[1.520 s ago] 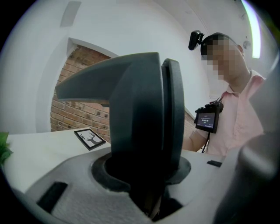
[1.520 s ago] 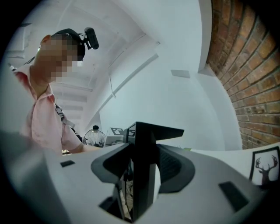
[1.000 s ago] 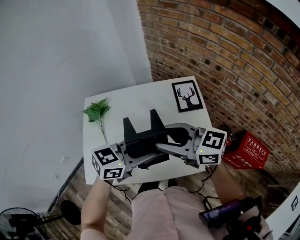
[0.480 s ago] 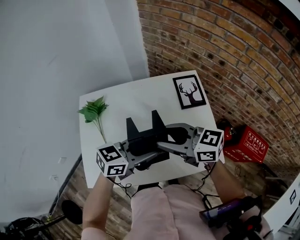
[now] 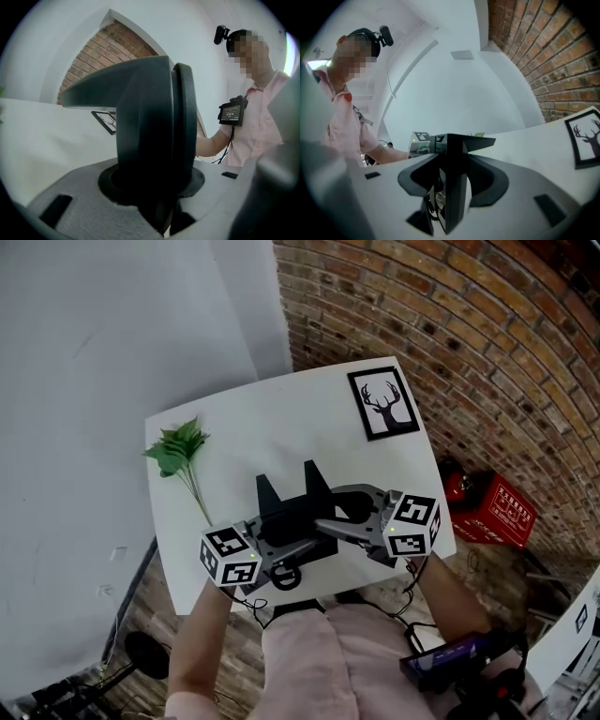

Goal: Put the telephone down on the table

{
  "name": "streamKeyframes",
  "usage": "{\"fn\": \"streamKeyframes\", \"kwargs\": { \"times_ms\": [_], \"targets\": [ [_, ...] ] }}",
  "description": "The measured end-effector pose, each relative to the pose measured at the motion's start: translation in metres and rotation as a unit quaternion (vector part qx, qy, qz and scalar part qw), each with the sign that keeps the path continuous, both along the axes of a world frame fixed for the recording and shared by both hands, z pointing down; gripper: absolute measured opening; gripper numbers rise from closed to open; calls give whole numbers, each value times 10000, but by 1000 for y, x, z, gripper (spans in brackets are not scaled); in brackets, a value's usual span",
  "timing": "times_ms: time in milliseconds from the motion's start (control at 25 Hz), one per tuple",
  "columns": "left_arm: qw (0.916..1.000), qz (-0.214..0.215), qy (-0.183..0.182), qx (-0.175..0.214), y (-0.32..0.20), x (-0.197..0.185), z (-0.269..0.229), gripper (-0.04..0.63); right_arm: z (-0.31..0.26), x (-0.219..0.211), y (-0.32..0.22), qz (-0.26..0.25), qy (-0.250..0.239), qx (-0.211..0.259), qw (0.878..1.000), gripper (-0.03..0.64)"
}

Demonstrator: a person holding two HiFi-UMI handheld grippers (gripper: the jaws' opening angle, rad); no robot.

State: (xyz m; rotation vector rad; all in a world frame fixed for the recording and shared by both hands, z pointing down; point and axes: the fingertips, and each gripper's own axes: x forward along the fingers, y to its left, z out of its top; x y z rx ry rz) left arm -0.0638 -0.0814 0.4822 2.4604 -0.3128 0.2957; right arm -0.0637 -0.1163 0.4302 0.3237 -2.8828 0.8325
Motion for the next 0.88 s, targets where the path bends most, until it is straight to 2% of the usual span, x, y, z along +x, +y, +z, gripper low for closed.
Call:
{"fn": "streamKeyframes", "kwargs": {
  "times_ms": [360,880],
  "targets": [
    [9980,-7,177,-602,5,-3,46,164,50,-5,0,66,164,-517,9985,189],
    [9952,-89,238,-943,2,-5,71,164,78,-6,-6,164,186,-718,9971,189]
  ]
}}
